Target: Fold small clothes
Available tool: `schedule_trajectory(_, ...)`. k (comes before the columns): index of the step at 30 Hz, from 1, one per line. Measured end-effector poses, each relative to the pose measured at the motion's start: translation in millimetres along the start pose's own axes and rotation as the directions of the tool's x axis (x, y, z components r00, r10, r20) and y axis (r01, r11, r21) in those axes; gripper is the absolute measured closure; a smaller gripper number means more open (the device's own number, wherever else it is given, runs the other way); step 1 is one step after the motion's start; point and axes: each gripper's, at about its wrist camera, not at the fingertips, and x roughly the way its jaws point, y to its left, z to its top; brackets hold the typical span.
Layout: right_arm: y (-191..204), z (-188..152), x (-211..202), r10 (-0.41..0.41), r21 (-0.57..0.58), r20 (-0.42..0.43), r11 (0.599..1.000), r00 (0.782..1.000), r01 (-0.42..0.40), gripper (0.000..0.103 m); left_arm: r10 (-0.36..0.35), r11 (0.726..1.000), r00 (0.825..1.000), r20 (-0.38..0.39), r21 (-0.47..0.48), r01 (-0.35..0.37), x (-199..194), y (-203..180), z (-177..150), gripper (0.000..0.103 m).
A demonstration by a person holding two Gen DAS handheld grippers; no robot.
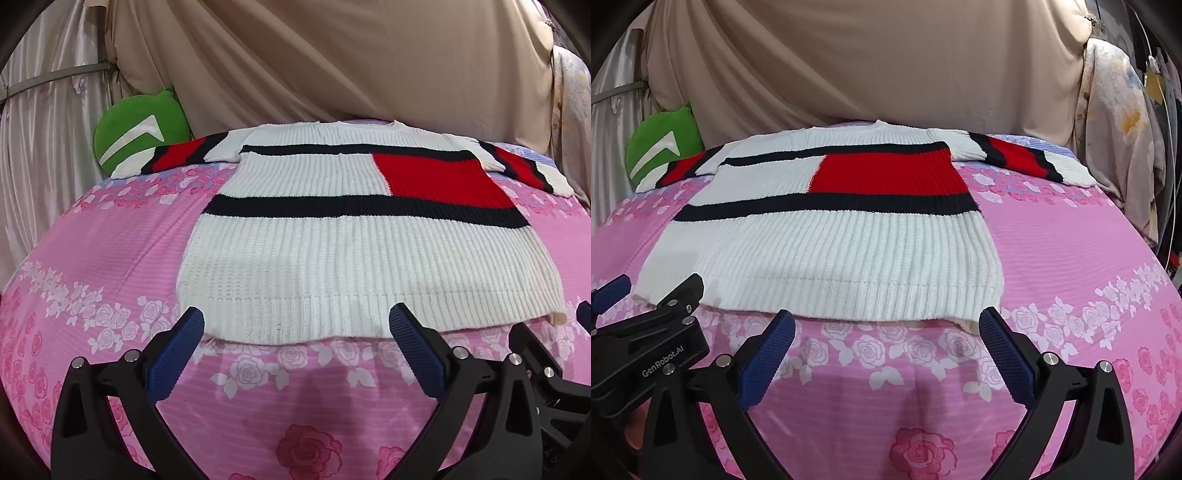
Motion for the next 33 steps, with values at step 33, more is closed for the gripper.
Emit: schedule_trajectory(33, 2.3, -4.4, 7.4, -0.013, -0.012, -0.026, 1.000, 1.000, 0.013, 0.005, 0.031, 0.999, 1.000, 0.001, 0.023, -0.031, 2.2, 0.4, -5.0, 0.005)
